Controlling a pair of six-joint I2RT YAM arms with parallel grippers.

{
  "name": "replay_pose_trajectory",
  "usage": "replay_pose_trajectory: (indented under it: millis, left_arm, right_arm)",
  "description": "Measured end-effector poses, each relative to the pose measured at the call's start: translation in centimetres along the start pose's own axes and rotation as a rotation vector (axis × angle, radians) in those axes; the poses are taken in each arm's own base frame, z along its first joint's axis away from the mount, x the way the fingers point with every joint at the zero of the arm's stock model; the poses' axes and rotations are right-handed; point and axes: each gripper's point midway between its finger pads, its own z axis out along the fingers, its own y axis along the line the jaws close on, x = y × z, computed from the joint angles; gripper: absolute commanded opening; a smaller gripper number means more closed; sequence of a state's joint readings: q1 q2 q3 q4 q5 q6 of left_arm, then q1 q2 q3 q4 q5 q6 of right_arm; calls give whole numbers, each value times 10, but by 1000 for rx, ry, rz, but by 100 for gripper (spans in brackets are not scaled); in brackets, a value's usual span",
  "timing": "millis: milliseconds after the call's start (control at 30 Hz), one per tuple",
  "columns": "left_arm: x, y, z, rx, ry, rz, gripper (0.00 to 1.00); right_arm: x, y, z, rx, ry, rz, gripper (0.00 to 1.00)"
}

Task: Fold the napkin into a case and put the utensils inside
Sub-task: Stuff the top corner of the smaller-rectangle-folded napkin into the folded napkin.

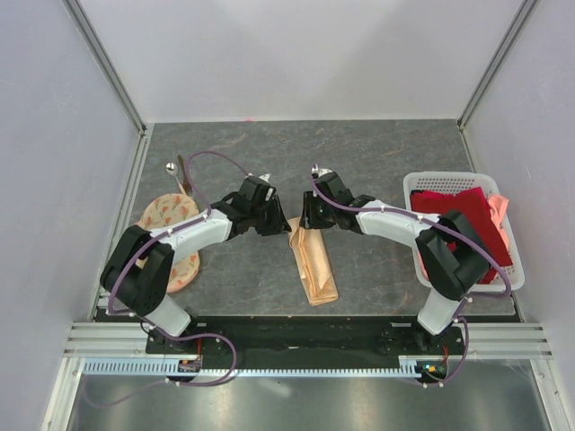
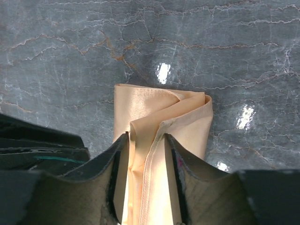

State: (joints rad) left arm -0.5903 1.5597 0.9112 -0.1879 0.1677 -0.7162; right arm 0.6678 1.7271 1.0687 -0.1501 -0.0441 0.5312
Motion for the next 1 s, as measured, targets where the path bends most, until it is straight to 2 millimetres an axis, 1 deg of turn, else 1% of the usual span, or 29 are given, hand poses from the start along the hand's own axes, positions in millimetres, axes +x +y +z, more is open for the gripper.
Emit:
replay_pose_trajectory:
  millis: [33, 100, 133, 233, 300, 367, 400, 500, 700, 800, 900, 1000]
  left_arm:
    - [-1, 0, 3, -3, 5, 2, 38]
    - [-2, 0, 7, -8, 10, 6, 40]
    - [-2, 0, 9, -11, 13, 5, 40]
    - [-4, 1, 13, -17, 17, 7, 38]
    - [-5, 1, 15, -25, 20, 12, 37]
    - [-7, 1, 17, -32, 19, 21, 36]
    - [-9, 1, 18, -36, 16, 26, 35]
    - [-14, -1, 22, -52, 4, 46, 33]
    - [-10, -5, 33, -101, 5, 114, 34]
    - [-9, -8, 38, -135, -6, 162, 36]
    - [-8, -8, 39, -170, -16, 201, 38]
    - [-6, -7, 39, -203, -20, 238, 39]
  right_arm:
    - [0, -1, 1, 1, 1, -2, 37]
    - [2, -2, 2, 4, 5, -5, 36]
    - [2, -2, 3, 5, 8, -8, 33]
    - [3, -4, 4, 8, 12, -10, 31]
    - [5, -5, 5, 11, 16, -11, 27]
    - [5, -6, 6, 12, 18, -13, 21]
    - [5, -6, 6, 12, 18, -16, 13]
    - [5, -6, 6, 9, 18, -22, 0]
    - [3, -5, 4, 0, 14, -11, 0]
    - [-1, -3, -2, -18, 3, 6, 0]
    - [-5, -3, -9, -34, -12, 19, 0]
    - [-5, -4, -11, -48, -14, 31, 0]
